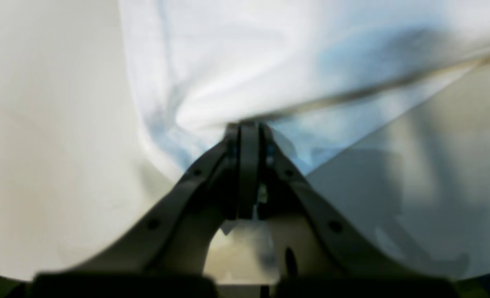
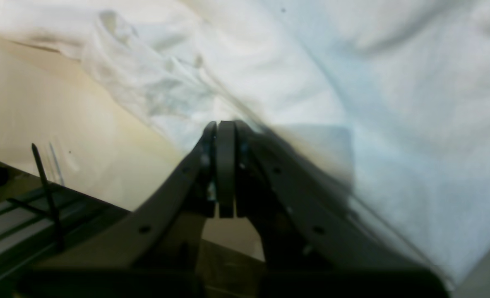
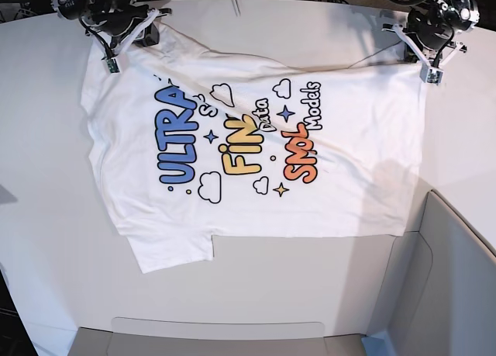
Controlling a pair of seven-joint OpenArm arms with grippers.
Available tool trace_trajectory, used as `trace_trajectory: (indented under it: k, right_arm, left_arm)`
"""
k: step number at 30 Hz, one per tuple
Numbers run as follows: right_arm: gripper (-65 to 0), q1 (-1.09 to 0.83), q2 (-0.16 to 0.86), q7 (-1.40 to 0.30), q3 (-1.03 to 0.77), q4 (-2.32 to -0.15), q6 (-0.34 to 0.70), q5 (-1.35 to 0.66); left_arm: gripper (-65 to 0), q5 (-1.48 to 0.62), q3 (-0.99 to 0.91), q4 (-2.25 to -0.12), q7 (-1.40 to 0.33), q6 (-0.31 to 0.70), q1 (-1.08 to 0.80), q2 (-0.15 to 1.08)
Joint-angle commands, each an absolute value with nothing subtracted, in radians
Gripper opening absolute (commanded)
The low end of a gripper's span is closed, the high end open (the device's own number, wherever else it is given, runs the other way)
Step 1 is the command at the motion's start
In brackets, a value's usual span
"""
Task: Layout the t-shirt on the table in an organized manner, then fold the t-shirt properly
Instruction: 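Hold both shoulder corners and pull them apart to straighten the shirt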
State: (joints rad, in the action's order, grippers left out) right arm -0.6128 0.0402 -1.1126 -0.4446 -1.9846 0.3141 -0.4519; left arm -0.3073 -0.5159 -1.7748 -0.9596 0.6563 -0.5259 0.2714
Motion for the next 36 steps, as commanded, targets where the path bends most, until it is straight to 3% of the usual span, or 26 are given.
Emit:
trace_trajectory:
  k: [1,10,16,28,36]
  right_arm:
    - [-65.0,-0.639,0.073,-1.167,-0.452,-1.977,0.300,-0.375]
    - [-65.0,-0.727,0.193,-1.167,-0.453,-1.977,0.300,-0.381]
    - [-65.0,-0.743,0.191,-1.167,-0.453,-2.014,0.302,-0.392]
    - [-65.0,-0.808,0.193,-1.168,-0.676,-2.045,0.302,-0.722]
    - [-65.0,-0.737,0.189,-1.311,-0.858,-2.045,0.302,-1.012]
  left_arm:
    - [-65.0,-0.265,-0.519,-1.751,-1.010,0.650,-0.532,0.294]
    - [-65.0,-0.265,-0.519,-1.659,-1.010,0.650,-0.536,0.374]
    - [-65.0,-0.265,-0.519,-1.666,-1.010,0.650,-0.539,0.374]
    - [-65.0,-0.266,-0.516,-1.755,-1.010,0.650,-0.651,0.364]
    - [-65.0,-0.268,-0.519,-1.870,-1.035,0.650,-0.653,0.354]
